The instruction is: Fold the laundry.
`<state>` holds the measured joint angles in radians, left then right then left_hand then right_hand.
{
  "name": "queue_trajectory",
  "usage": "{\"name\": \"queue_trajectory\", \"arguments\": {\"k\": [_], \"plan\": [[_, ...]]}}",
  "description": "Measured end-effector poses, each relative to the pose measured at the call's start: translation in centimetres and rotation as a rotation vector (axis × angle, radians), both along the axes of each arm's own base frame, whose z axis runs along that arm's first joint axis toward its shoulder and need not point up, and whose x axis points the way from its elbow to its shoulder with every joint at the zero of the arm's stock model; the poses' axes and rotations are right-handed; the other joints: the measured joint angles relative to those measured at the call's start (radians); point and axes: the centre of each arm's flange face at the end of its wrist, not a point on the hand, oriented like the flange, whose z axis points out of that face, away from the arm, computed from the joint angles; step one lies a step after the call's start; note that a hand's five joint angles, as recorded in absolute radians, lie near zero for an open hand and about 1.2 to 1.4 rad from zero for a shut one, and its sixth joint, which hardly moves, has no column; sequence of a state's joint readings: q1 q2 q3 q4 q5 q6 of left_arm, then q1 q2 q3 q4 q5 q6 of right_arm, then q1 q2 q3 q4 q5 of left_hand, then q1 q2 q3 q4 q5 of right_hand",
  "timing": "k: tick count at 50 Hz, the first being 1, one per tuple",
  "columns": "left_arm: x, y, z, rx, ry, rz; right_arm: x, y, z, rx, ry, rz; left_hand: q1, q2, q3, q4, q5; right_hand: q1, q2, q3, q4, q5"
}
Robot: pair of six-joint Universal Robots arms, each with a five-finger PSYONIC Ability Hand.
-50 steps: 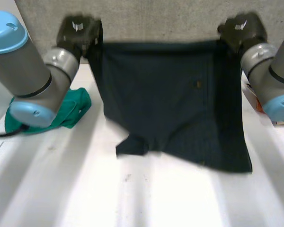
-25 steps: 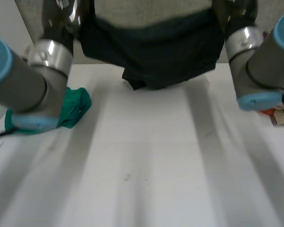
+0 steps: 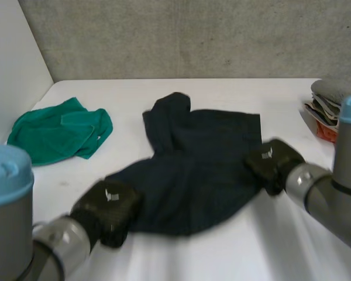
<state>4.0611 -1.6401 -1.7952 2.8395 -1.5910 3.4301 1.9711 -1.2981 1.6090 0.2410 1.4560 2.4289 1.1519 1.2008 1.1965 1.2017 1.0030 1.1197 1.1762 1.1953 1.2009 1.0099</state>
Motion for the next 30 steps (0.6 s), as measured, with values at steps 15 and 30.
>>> {"name": "queue_trajectory", "arguments": {"k": [15,30], "plan": [[-0.1,2.3,0.4,0.022,-0.126,-0.128,-3.5,3.6,-1.6,0.114,0.209,0.05,-0.554,-0.525,-0.516,-0.525,-0.506,0.0,0.0,0.0,0.0,0.0],[-4.4,-11.7,0.1,-0.403,-0.016,-0.035,-3.0,2.6,-2.5,0.026,0.151,0.031,-0.814,-0.87,-0.864,-0.88,-0.859,0.0,0.0,0.0,0.0,0.0]]}}
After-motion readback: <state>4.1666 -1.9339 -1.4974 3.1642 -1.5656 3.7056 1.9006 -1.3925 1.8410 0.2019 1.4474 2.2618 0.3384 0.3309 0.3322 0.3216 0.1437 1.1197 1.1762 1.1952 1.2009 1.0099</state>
